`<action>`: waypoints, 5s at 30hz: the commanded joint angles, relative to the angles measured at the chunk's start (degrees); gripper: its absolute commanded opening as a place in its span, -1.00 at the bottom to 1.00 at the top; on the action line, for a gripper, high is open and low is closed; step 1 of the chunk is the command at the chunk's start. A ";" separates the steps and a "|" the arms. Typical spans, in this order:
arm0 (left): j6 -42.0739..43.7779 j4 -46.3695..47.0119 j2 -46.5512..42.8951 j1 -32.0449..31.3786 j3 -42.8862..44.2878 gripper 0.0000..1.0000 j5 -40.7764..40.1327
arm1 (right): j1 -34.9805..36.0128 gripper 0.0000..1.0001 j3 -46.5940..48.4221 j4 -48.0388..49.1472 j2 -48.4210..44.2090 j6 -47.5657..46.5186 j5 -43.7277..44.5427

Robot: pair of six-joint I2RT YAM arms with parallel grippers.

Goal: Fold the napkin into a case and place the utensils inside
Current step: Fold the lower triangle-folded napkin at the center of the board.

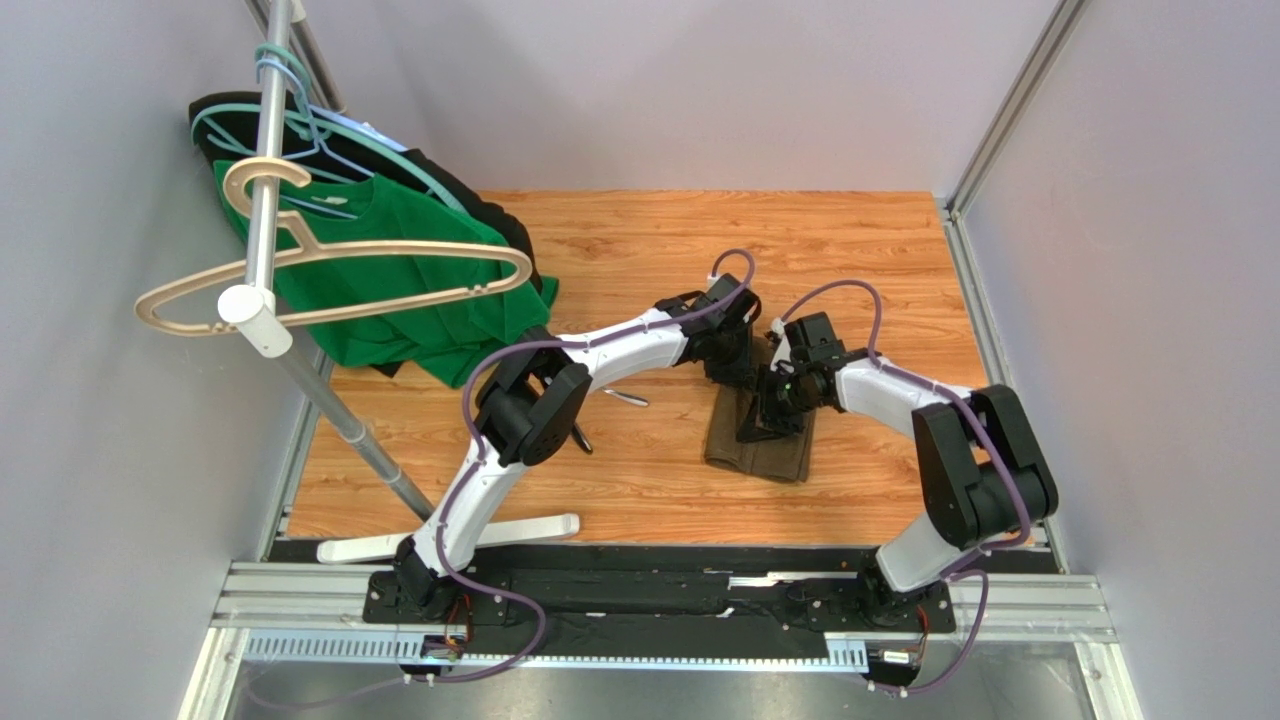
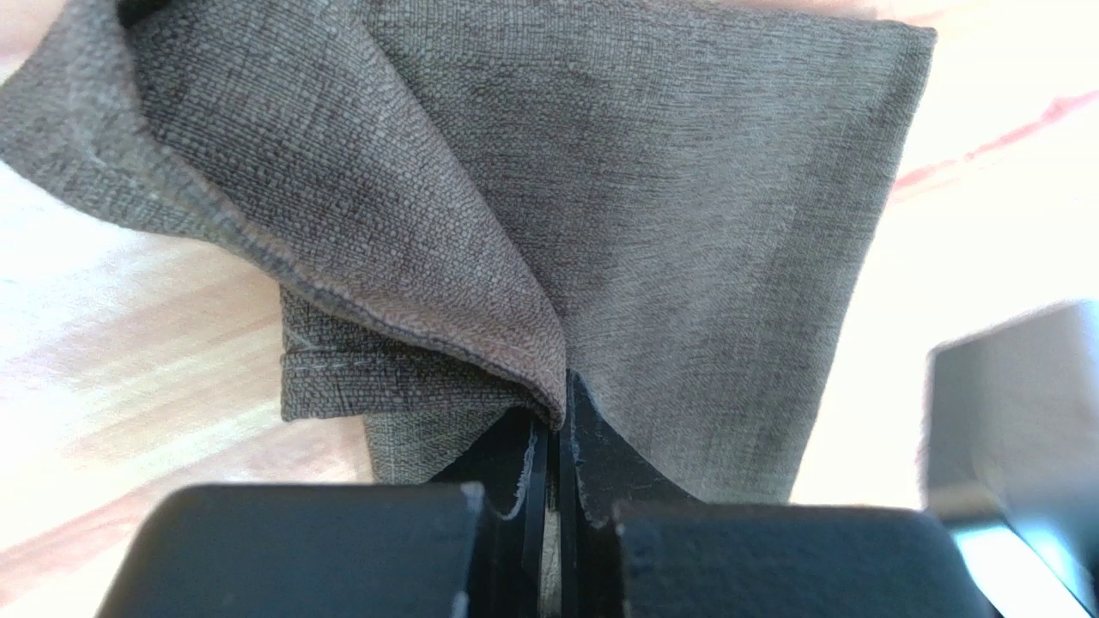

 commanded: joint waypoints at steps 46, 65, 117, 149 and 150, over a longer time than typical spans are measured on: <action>34.54 -2.69 -13.50 11.57 -12.37 0.05 2.38 | -1.34 -1.00 -0.65 1.83 -1.80 -0.91 -0.36; 13.10 10.22 -14.29 10.43 -19.93 -0.27 14.60 | -1.43 -1.00 -1.17 2.36 -2.33 -0.30 -0.80; 16.09 20.33 1.10 6.03 0.64 -0.39 13.10 | -9.78 -0.87 15.79 6.93 9.63 2.43 7.20; 31.37 -0.31 -9.37 9.11 1.16 -0.48 6.80 | -11.10 -1.00 16.84 9.48 19.12 4.45 7.37; 31.99 -0.93 -8.49 9.28 1.87 -0.48 5.21 | -11.10 -1.00 16.93 9.57 19.03 4.36 7.11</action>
